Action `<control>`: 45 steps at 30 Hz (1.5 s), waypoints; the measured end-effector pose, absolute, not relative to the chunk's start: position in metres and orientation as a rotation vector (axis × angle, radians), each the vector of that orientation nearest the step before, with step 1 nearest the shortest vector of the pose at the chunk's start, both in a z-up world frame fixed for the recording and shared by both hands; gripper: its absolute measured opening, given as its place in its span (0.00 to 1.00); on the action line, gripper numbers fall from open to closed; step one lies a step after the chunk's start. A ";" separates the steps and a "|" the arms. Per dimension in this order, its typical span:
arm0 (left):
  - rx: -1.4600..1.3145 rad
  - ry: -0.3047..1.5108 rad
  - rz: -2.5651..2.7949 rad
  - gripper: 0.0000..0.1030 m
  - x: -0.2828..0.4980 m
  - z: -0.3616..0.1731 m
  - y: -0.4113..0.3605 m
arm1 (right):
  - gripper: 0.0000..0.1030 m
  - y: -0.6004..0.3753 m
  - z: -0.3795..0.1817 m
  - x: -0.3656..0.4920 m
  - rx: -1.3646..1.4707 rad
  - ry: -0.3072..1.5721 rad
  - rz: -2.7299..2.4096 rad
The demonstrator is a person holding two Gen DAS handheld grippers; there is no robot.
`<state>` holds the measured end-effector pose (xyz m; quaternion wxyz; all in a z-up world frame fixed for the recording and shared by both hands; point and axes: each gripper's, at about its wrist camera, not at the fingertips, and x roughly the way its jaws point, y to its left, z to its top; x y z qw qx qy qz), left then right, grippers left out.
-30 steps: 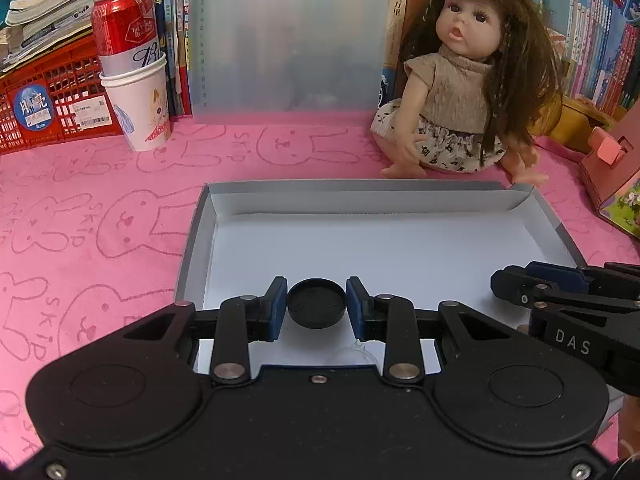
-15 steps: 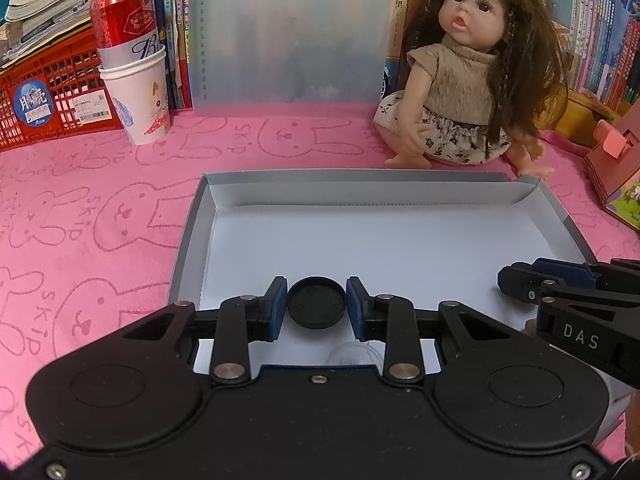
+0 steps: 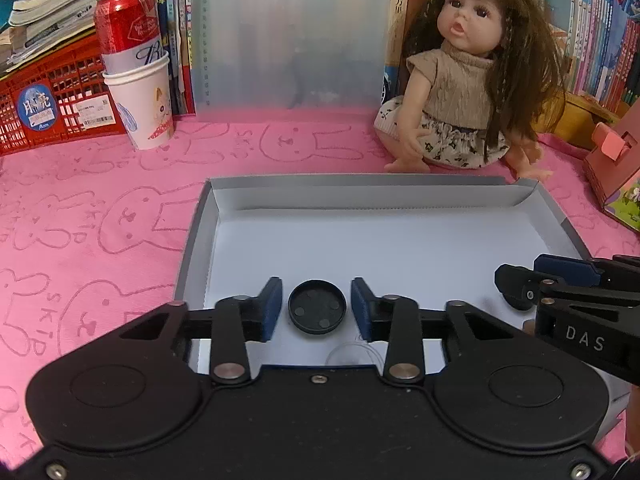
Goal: Organize rigid objects
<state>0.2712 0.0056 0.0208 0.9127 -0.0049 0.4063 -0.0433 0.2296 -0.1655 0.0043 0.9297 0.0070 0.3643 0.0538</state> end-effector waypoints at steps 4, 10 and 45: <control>-0.011 0.819 -0.095 0.43 0.266 0.027 0.006 | 0.62 -0.163 0.010 0.224 -0.002 0.723 0.116; -0.024 0.784 -0.115 0.59 0.252 0.037 0.010 | 0.68 -0.159 0.019 0.207 -0.018 0.686 0.154; -0.005 0.580 -0.231 0.86 0.141 0.081 0.014 | 0.99 -0.175 0.054 0.101 -0.044 0.465 0.199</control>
